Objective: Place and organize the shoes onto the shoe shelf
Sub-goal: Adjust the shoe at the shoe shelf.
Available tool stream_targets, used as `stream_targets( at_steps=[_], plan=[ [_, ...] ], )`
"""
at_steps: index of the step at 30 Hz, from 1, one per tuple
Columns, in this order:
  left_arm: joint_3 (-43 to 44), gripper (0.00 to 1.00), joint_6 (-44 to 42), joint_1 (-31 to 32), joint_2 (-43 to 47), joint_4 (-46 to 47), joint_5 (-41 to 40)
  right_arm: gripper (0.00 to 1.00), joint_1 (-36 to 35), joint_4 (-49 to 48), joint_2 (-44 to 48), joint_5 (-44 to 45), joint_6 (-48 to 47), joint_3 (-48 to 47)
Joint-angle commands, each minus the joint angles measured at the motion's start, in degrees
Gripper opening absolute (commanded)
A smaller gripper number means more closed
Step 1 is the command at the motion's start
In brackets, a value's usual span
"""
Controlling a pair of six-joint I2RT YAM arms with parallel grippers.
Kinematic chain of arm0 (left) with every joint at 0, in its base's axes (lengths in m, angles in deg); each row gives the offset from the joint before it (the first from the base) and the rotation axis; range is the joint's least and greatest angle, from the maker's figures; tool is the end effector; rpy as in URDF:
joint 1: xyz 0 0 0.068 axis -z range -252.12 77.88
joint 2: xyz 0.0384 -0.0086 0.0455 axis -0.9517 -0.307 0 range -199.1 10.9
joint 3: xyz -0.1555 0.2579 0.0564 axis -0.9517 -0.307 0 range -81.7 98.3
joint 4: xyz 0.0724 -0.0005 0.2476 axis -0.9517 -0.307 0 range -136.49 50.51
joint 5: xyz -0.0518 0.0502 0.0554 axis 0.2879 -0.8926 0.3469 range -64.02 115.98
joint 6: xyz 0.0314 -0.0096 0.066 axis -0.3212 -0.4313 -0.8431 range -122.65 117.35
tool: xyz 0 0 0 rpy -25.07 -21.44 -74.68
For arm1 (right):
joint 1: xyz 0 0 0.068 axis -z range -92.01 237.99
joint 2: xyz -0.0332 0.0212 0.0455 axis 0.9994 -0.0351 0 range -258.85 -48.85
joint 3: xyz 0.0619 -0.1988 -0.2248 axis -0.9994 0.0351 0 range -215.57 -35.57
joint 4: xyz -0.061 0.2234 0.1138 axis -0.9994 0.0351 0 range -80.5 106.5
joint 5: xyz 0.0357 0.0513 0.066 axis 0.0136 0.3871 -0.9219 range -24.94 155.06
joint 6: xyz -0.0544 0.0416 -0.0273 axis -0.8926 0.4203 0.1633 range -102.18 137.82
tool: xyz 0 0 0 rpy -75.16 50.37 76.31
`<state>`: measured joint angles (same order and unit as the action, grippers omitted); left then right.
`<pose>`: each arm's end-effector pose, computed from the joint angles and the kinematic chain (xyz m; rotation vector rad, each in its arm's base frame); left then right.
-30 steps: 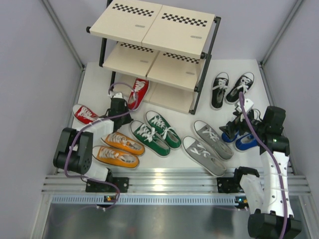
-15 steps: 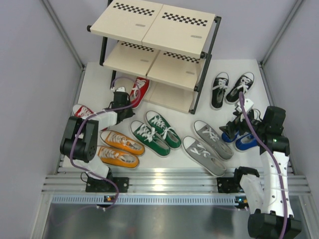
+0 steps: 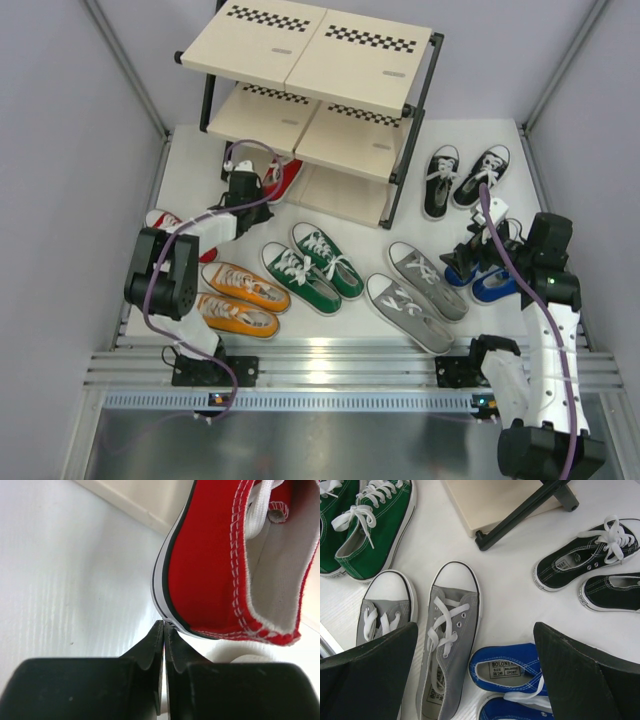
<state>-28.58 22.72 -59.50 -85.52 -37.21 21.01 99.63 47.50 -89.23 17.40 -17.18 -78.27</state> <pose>0.3644 -0.0762 0.1995 -0.2999 2.2759 -0.2462 0.1317 0.0193 0.3093 -0.8260 1.8168 0.3939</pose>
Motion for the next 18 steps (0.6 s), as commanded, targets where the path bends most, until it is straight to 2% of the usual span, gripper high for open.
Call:
stream_targets(
  at_steps=[1, 9, 14, 15, 16, 18],
  plan=[
    [3.48, 0.07, 0.39, -0.14, -2.36, 5.27, 2.33, 0.99, -0.13, -0.12, -0.05, -1.03, -1.56, 0.07],
    [4.88, 0.10, 0.30, -0.23, -5.88, 5.71, 3.04, 0.99, -0.13, -0.03, -0.05, -0.94, -1.65, 0.16],
    [5.50, 0.15, 0.83, -0.23, -6.41, 5.89, 3.13, 0.99, -0.13, -0.12, 0.04, -0.94, -1.73, 0.16],
    [5.41, 0.17, 1.09, -0.23, -6.24, 5.89, 3.04, 0.99, -0.13, -0.03, -0.05, -0.94, -1.73, 0.16],
    [4.98, 0.25, 1.09, -0.23, -5.45, 5.89, 3.04, 0.99, -0.13, -0.12, -0.05, -0.94, -1.73, 0.16],
    [4.10, 0.34, 1.26, -0.32, -3.78, 6.06, 2.25, 0.99, -0.13, 0.06, -0.05, -0.86, -1.82, 0.07]
  ],
)
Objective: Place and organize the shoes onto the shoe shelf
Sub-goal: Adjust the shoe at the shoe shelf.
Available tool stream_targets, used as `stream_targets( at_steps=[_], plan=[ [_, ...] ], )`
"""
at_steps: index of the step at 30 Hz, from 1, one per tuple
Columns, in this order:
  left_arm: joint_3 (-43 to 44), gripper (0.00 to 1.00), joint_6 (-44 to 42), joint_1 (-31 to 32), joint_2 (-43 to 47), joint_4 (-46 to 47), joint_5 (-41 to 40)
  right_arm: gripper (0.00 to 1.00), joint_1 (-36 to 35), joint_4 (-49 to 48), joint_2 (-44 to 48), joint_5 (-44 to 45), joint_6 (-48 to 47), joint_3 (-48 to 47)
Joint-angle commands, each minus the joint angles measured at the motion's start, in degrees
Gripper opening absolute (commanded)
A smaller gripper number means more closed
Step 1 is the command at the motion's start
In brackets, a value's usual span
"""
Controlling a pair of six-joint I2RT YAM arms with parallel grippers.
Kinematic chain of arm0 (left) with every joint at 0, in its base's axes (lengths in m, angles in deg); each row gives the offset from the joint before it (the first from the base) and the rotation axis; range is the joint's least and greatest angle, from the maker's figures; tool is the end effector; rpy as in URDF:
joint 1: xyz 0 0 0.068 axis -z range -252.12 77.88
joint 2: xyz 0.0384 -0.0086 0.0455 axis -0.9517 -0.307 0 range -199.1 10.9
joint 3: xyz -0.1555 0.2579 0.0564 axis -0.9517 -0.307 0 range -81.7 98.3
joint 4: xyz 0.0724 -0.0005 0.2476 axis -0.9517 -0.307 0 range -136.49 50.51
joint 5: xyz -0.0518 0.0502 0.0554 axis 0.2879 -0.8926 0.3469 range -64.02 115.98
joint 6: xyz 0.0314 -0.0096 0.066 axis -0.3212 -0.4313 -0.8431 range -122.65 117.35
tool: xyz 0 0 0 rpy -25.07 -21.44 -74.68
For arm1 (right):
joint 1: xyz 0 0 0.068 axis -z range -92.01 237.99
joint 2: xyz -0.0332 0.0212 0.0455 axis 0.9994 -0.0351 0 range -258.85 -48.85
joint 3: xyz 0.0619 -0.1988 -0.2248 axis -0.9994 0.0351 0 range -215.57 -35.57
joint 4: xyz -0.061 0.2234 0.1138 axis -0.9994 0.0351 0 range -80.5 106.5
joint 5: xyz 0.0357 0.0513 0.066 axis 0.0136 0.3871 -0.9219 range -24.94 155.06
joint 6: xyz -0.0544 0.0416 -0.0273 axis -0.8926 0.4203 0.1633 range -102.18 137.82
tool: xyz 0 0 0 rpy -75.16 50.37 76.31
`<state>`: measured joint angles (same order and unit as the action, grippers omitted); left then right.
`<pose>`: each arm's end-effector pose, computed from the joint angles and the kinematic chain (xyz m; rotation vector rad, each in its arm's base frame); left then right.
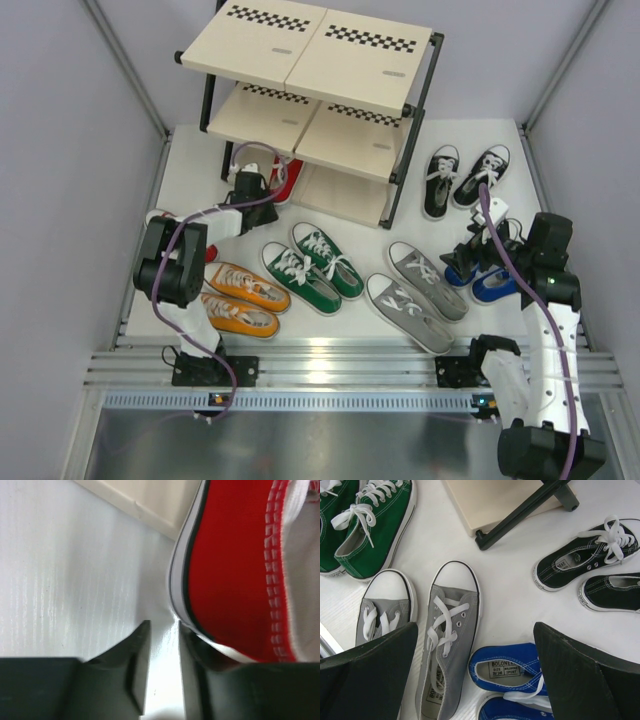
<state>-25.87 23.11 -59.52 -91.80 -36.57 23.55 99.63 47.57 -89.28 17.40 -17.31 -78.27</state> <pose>0.3830 -0.0830 0.1756 -0.2908 2.3362 -0.2816 0.1318 0.0193 0.3091 -0.8276 1.8174 0.3938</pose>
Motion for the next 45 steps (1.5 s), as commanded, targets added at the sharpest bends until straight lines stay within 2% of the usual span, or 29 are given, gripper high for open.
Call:
stream_targets(
  at_steps=[1, 5, 12, 14, 17, 18, 19, 21, 22, 25, 26, 29, 35, 45],
  plan=[
    [0.60, 0.38, 0.87, -0.30, 4.50, 5.43, -0.72, 0.99, -0.13, -0.01, 0.17, -0.94, -1.78, 0.07],
    [-4.14, 0.51, 0.43, -0.38, 10.66, 4.47, -2.04, 0.99, -0.13, 0.17, 0.35, -0.86, -1.87, -0.02],
    [-8.54, 0.54, 2.09, -1.17, 25.49, -2.64, -3.36, 1.00, -0.21, 0.34, 0.52, -1.21, -2.04, -0.19],
    [-9.16, 0.53, 3.50, -1.70, 29.11, -7.74, -3.54, 0.99, -0.13, 0.52, 0.52, -1.21, -2.13, -0.19],
    [-11.09, 0.42, 7.19, -2.58, 36.15, -11.70, -2.59, 0.99, -0.13, 0.61, 0.70, -1.47, -2.13, -0.19],
    [-11.97, 0.28, 7.64, -2.84, 39.12, -12.49, -1.96, 1.00, -0.13, 0.52, 0.70, -1.56, -2.22, -0.19],
    [-12.50, 0.22, 7.73, -3.02, 40.37, -12.85, -1.17, 0.99, -0.13, 0.61, 0.70, -1.56, -2.22, -0.19],
    [-13.29, 0.14, 7.82, -3.37, 41.61, -12.15, 2.16, 0.99, -0.13, 0.70, 0.70, -1.82, -2.31, -0.19],
    [-13.38, 0.08, 7.73, -3.37, 40.91, -11.80, 5.48, 0.99, -0.13, 0.70, 0.78, -2.00, -2.31, -0.28],
    [-12.69, 0.00, 7.20, -3.37, 34.95, -7.59, 14.02, 0.99, -0.13, 0.87, 0.70, -2.18, -2.31, -0.28],
    [-11.98, 0.00, 7.46, -3.28, 33.02, -5.66, 17.61, 0.99, -0.13, 0.87, 0.87, -2.26, -2.39, -0.28],
    [-10.32, 0.00, 7.81, -2.76, 24.49, 1.36, 20.63, 0.99, -0.13, 0.78, 1.05, -2.17, -2.31, -0.19],
    [-4.35, 0.00, 5.80, 1.28, 10.17, 7.97, 20.63, 0.99, -0.13, 0.87, 0.70, -2.09, -2.39, -0.28],
    [0.41, 0.03, 5.00, 2.08, 1.27, 8.07, 10.79, 0.99, -0.13, 0.70, 0.61, -1.47, -2.48, -0.19]
  ],
)
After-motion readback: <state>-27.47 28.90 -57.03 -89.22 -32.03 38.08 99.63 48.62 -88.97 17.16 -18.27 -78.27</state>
